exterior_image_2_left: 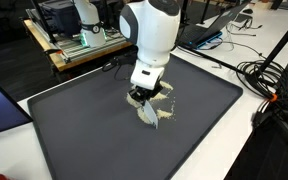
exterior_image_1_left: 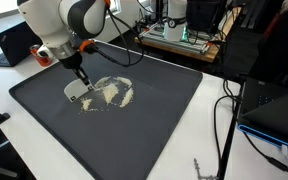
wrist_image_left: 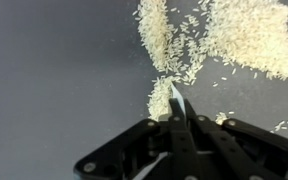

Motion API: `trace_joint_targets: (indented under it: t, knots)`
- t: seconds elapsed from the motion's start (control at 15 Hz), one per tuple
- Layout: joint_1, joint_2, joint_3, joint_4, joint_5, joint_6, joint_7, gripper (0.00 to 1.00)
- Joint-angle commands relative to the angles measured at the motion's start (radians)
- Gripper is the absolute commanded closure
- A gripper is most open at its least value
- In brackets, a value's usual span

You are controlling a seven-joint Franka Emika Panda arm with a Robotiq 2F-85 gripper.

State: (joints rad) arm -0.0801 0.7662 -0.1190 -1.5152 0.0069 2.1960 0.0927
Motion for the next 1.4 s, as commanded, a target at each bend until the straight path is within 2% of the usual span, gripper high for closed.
trace_joint_targets:
  t: [0.0, 0.53, 0.87, 1.07, 1.33]
  knots:
    - [-0.014, -0.009, -0.002, -0.01, -0.016, -0.033, -0.011, 0.99]
    - [0.006, -0.069, -0.022, -0.08, -0.055, 0.018, -0.01, 0.99]
    - [0.048, -0.232, -0.023, -0.249, -0.145, 0.095, -0.02, 0.99]
    - [0.119, -0.326, -0.044, -0.338, -0.272, 0.096, 0.031, 0.99]
    - [0.237, -0.421, -0.069, -0.42, -0.556, 0.06, 0.175, 0.99]
